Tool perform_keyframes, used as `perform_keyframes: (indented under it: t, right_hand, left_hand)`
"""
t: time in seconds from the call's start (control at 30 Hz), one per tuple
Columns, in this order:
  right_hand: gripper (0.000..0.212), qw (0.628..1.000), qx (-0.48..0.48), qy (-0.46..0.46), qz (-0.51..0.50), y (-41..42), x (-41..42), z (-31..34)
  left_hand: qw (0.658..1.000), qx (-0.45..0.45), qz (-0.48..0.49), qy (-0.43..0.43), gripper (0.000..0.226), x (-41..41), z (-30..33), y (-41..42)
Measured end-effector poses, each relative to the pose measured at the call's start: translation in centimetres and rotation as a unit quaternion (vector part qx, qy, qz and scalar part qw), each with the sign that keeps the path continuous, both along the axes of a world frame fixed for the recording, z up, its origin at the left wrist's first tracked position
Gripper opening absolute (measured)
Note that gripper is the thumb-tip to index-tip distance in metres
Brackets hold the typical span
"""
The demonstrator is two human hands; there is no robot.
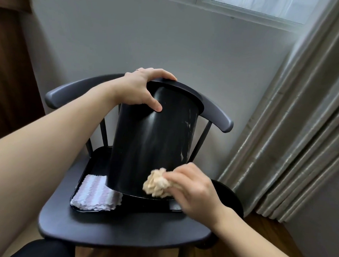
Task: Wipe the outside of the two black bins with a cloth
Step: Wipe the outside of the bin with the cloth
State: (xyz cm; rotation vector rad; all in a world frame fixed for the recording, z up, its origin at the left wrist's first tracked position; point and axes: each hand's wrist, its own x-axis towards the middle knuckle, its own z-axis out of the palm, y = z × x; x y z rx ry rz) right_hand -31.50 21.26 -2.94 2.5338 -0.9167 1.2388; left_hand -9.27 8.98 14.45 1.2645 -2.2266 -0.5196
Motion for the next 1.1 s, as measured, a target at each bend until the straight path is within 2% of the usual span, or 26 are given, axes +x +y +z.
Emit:
perform_keyframes:
  t: [0.1, 0.27, 0.37, 0.53, 0.83, 1.1]
  right_hand:
    - [0.021, 0.997, 0.009, -0.067, -0.041, -0.8, -0.1, 0.7]
    - [0.020, 0.997, 0.063, -0.041, 0.019, 0.2, -0.3, -0.8]
    - [0.021, 0.997, 0.063, -0.051, 0.009, 0.3, -0.6, -1.2]
    - [0.023, 0.997, 0.057, -0.050, 0.010, 0.6, -0.7, -1.4]
    - [0.023, 0.999, 0.047, -0.019, 0.017, 1.0, -0.6, -0.8]
    - [0.023, 0.999, 0.036, 0.022, 0.016, 0.9, -0.5, -0.4]
  left_hand:
    - [1.000, -0.004, -0.002, -0.005, 0.081, 0.0, -0.1, -0.2]
    - [0.999, -0.001, 0.026, -0.023, 0.076, -0.3, 0.5, -0.4]
    - [0.995, -0.073, 0.060, -0.042, 0.067, -1.7, 0.4, 0.0]
    - [0.983, -0.133, 0.073, -0.107, 0.081, -2.9, 0.1, 0.3]
    - [0.995, -0.087, 0.051, -0.012, 0.076, -1.8, 0.2, 1.1]
    - [0.995, -0.078, 0.046, -0.038, 0.076, -1.2, 0.1, 0.6]
